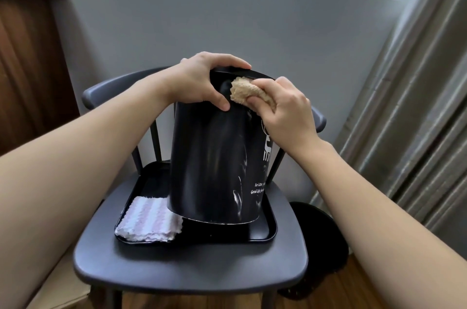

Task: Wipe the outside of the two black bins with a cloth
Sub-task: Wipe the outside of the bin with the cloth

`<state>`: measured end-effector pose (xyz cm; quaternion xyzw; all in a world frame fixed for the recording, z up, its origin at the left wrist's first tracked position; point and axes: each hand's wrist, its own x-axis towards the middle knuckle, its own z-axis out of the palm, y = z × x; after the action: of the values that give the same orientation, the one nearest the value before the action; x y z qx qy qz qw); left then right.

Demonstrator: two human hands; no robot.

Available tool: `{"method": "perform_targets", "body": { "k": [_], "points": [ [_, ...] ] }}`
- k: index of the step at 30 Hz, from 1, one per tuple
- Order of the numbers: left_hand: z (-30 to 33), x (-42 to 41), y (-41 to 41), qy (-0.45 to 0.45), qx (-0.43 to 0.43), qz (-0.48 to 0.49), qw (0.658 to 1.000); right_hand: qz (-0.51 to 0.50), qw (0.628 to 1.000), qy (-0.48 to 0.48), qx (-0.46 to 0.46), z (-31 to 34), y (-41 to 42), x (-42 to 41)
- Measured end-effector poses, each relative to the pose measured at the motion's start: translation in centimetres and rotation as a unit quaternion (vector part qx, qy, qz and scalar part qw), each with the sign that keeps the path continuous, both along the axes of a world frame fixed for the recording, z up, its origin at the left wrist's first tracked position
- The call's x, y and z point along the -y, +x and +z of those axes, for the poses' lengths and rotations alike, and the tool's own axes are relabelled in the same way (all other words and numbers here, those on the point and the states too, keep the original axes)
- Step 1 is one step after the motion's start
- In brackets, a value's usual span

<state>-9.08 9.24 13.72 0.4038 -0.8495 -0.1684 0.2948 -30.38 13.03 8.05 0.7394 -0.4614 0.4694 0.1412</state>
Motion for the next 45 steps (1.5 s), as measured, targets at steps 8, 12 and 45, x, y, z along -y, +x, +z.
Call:
{"method": "perform_targets", "body": {
  "k": [8, 12, 45],
  "points": [
    [-0.1, -0.1, 0.2, 0.012, 0.005, 0.006, 1.0, 0.076, 0.994, 0.018, -0.074, -2.7, -1.4, -2.5],
    [0.0, -0.1, -0.1, 0.01, 0.011, 0.007, 1.0, 0.024, 1.0, 0.005, -0.015, -0.5, -0.7, -0.8],
    [-0.5, -0.1, 0.4, 0.008, -0.015, 0.006, 1.0, 0.039, 0.999, -0.009, 0.001, -5.1, -0.8, -3.2]
  ]
}}
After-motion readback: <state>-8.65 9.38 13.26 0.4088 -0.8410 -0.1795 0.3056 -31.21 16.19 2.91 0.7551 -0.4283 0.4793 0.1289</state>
